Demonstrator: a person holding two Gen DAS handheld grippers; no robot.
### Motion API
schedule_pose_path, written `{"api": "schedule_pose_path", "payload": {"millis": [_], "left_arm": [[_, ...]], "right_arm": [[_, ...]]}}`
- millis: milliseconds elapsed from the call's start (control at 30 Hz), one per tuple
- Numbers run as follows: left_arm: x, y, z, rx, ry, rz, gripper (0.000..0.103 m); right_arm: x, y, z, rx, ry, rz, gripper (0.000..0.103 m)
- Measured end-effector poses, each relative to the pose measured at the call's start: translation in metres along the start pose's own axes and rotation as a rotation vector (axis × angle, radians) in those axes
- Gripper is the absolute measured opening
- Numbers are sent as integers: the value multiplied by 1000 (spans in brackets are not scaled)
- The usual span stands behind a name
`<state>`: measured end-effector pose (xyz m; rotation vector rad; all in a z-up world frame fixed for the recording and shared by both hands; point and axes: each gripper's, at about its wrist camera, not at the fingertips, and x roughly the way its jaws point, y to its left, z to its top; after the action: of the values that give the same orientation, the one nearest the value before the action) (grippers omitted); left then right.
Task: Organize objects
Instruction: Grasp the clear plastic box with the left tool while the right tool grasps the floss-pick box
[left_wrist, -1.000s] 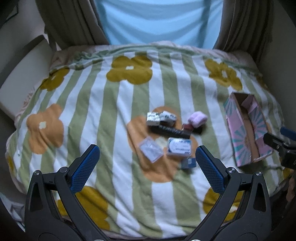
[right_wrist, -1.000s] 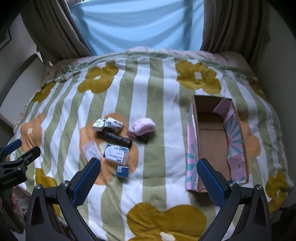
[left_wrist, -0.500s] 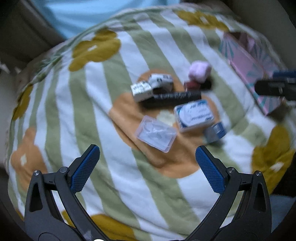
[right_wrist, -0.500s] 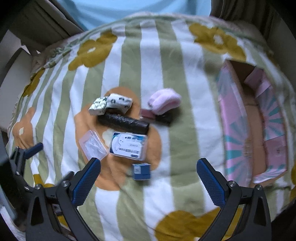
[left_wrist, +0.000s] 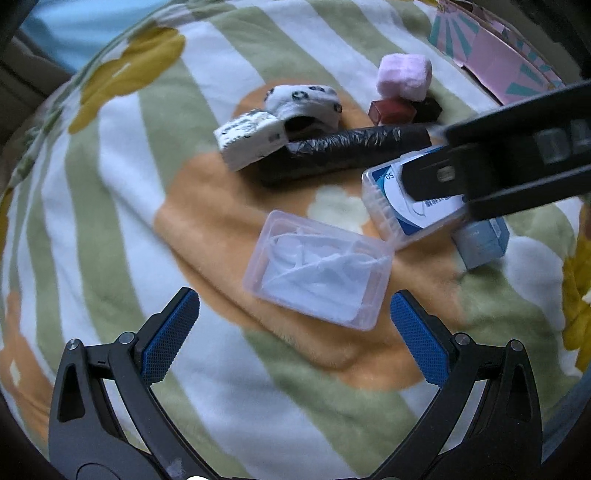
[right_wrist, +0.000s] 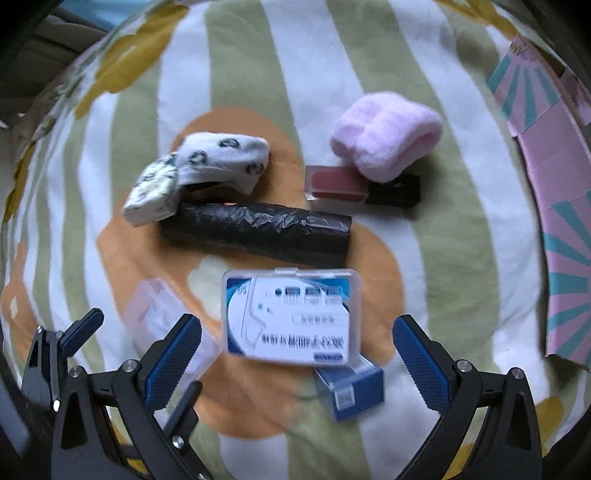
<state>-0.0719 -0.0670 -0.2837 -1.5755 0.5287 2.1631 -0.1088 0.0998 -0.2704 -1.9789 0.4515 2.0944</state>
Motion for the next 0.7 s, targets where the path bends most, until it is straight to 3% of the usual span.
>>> {"api": "schedule_pose_path", "payload": {"millis": [200, 267, 300, 367, 700], "left_arm": [[22, 1, 9, 11, 18, -50, 102], [28, -1, 11, 27, 24, -61, 101], [30, -2, 12, 34, 24, -69, 95], [33, -5, 12, 47, 32, -99, 83], [25, 1, 13, 20, 34, -127, 82]], "right_arm": [[24, -2, 2, 31, 74, -23, 102], [26, -3, 0, 31, 79, -36, 98], [26, -4, -1, 30, 79, -27, 91], [24, -5, -2, 33, 82, -19, 89], [-4, -23, -15, 40, 63, 2, 89]]}}
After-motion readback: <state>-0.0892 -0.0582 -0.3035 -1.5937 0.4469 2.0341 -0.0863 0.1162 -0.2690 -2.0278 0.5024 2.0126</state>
